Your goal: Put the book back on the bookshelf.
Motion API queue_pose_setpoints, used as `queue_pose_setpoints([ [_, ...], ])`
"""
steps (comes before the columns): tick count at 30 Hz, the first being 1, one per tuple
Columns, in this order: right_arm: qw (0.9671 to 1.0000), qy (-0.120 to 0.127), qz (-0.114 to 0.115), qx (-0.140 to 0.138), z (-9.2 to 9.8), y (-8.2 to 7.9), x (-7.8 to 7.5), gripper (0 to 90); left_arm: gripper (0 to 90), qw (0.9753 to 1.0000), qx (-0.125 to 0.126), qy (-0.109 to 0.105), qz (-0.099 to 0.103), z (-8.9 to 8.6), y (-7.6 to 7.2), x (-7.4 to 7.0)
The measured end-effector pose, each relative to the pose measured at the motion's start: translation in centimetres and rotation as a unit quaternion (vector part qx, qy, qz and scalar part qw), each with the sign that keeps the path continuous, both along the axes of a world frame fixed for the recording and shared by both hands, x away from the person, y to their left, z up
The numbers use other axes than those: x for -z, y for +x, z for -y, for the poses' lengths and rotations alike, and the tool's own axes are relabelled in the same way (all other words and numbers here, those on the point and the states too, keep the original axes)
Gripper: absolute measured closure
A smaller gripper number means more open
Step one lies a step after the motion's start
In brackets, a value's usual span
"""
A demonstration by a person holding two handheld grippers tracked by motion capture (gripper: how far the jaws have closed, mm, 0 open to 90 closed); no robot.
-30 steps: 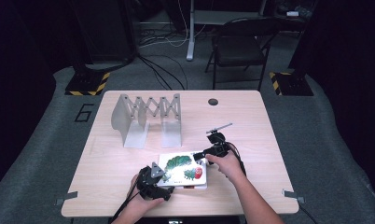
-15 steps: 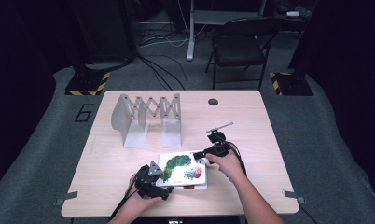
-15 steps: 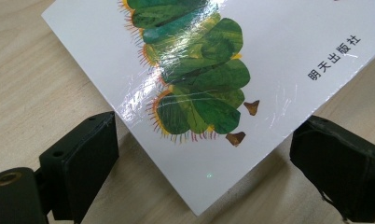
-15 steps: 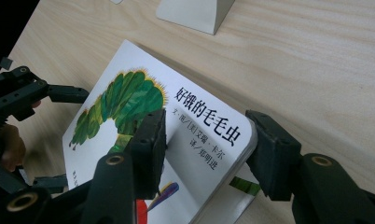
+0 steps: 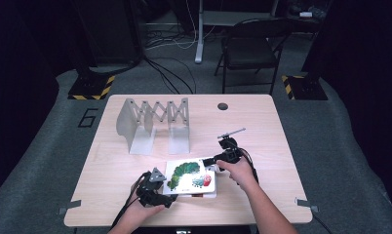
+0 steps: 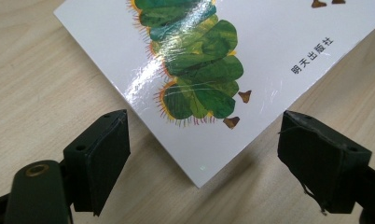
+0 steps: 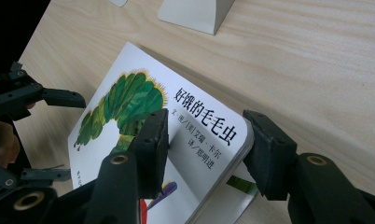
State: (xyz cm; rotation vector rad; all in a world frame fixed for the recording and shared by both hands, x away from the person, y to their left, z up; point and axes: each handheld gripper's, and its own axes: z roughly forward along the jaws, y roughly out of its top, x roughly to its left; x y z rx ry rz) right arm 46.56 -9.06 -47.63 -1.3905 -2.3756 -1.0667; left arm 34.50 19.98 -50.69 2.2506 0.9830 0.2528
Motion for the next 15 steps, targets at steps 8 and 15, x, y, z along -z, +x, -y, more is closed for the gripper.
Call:
queue_pose_setpoints([
  [8,1.0000,-0.001,-0.001,0.000,0.03,0.04,0.09,52.0,19.3,0.9993,-0.025,-0.026,0.007,-0.89,0.41,-0.62],
  [15,1.0000,-0.002,0.000,-0.001,0.01,0.00,0.04,51.9,19.4,0.9989,-0.030,-0.034,0.007,-0.78,0.75,-0.55],
])
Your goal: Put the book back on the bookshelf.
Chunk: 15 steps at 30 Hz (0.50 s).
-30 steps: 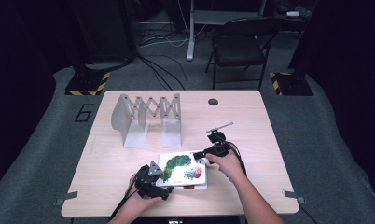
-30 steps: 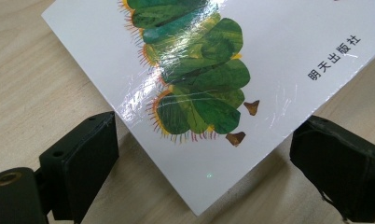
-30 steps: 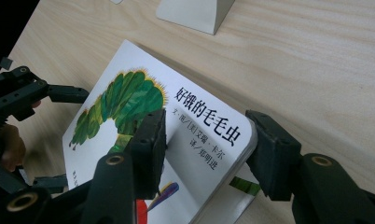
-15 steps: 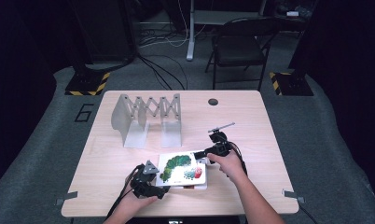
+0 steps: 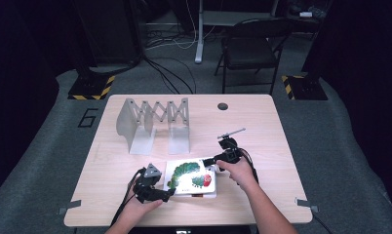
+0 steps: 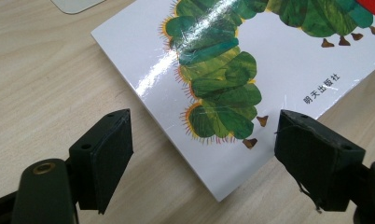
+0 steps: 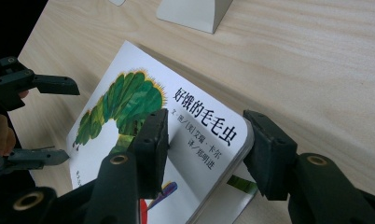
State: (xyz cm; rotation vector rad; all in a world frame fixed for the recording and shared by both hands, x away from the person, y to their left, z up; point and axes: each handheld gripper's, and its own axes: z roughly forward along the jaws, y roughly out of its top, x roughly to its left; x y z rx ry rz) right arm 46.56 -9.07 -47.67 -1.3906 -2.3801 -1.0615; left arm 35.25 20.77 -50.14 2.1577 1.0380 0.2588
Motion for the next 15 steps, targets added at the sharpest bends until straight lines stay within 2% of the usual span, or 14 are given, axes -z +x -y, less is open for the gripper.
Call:
queue_pose_setpoints([
  [1,1.0000,0.000,0.000,0.000,0.00,-0.01,-0.01,51.9,19.4,0.9999,-0.011,-0.010,0.001,0.18,0.06,0.12],
  [2,1.0000,-0.001,0.000,0.000,0.01,-0.01,0.00,51.9,19.5,1.0000,-0.004,-0.004,-0.002,0.08,0.17,0.07],
  [3,1.0000,-0.001,0.000,-0.001,0.00,-0.01,-0.01,51.9,19.5,0.9999,-0.010,-0.009,0.001,0.19,0.23,0.25],
  [8,1.0000,-0.002,0.001,-0.001,-0.01,-0.04,0.00,52.0,19.9,0.9999,-0.006,-0.009,-0.004,0.16,0.24,0.26],
  [9,1.0000,-0.003,0.002,-0.001,-0.01,-0.04,-0.02,52.0,19.9,0.9998,-0.010,-0.014,-0.003,0.22,0.23,0.33],
  [12,1.0000,-0.004,0.003,-0.001,-0.04,-0.09,-0.08,52.0,19.6,0.9999,-0.009,-0.014,-0.002,0.17,0.28,0.42],
  [15,0.9999,-0.007,0.009,-0.001,-0.16,-0.22,-0.24,52.5,18.9,0.9999,-0.006,-0.011,-0.009,0.20,0.34,0.63],
])
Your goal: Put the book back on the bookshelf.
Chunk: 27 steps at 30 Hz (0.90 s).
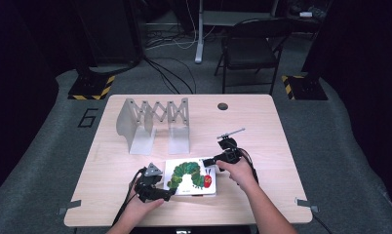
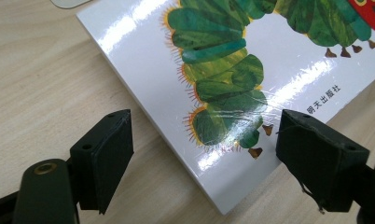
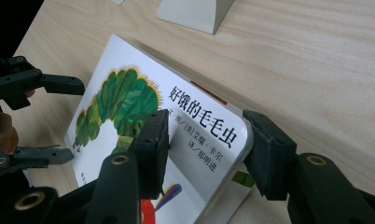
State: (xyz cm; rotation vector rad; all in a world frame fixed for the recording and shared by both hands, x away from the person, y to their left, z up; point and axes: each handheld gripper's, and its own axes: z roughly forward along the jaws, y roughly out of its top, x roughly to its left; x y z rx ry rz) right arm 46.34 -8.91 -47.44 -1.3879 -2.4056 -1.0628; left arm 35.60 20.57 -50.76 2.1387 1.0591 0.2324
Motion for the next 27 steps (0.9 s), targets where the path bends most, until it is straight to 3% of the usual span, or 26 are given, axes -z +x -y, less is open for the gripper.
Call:
queue_pose_setpoints([
  [10,0.9999,-0.004,0.011,-0.001,-0.2,-0.4,-0.8,54.3,17.7,0.9999,0.010,0.002,-0.013,0.3,0.2,0.5],
  [20,0.9998,-0.010,0.019,-0.002,-0.4,-0.6,-1.0,53.8,25.9,0.9986,0.008,-0.041,-0.034,0.4,0.3,0.8],
  [27,0.9996,-0.014,0.026,-0.004,-0.5,-0.8,-1.4,53.4,27.0,0.9990,0.013,-0.027,-0.033,0.4,0.4,0.5],
])
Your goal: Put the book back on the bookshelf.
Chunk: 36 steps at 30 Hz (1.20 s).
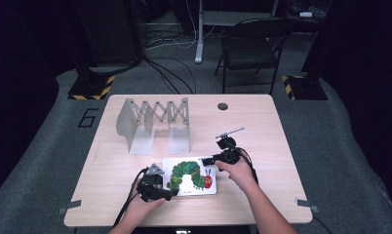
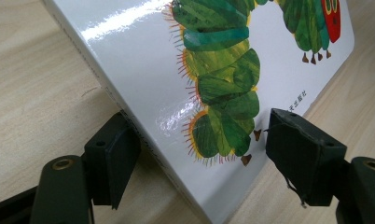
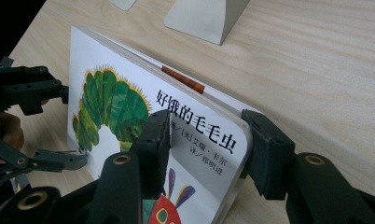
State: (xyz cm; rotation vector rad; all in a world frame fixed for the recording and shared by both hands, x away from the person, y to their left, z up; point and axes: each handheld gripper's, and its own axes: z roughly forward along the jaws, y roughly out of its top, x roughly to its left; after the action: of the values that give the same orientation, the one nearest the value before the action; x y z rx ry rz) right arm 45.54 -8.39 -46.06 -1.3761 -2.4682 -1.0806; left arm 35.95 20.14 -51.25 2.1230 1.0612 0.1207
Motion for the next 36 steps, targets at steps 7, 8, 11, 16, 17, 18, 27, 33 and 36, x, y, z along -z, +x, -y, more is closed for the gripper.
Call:
queue_pose_setpoints([
  [7,0.9997,0.013,0.020,-0.002,-0.1,-0.5,-1.0,53.5,37.0,0.9993,-0.030,-0.006,0.023,-0.6,0.1,-0.6],
  [8,0.9997,0.013,0.019,-0.001,-0.2,-0.6,-1.2,53.5,37.5,0.9993,-0.030,-0.006,0.023,-0.6,0.1,-0.6],
  [11,0.9996,0.012,0.027,-0.004,-0.6,-1.0,-1.8,53.5,40.7,0.9988,-0.037,-0.001,0.032,-1.1,0.1,-0.9],
  [16,0.9992,0.016,0.035,-0.010,-0.9,-1.3,-2.4,52.7,44.5,0.9983,-0.043,0.002,0.039,-1.5,0.2,-1.3],
  [17,0.9991,0.014,0.040,-0.011,-1.1,-1.4,-2.5,52.3,45.0,0.9981,-0.043,0.007,0.044,-1.5,0.2,-1.5],
  [18,0.9991,0.014,0.040,-0.011,-1.1,-1.4,-2.5,52.3,45.5,0.9981,-0.043,0.007,0.044,-1.5,0.2,-1.5],
  [27,0.9970,0.028,0.063,-0.035,-1.9,-2.3,-3.9,49.7,52.9,0.9945,-0.057,0.033,0.081,-2.5,0.2,-2.6],
  [33,0.9959,0.022,0.067,-0.056,-2.6,-2.5,-3.9,47.6,54.8,0.9934,-0.056,0.050,0.087,-2.9,0.3,-2.8],
  [36,0.9955,0.022,0.068,-0.062,-2.6,-2.5,-3.8,47.1,54.9,0.9934,-0.051,0.051,0.089,-3.0,0.2,-2.7],
])
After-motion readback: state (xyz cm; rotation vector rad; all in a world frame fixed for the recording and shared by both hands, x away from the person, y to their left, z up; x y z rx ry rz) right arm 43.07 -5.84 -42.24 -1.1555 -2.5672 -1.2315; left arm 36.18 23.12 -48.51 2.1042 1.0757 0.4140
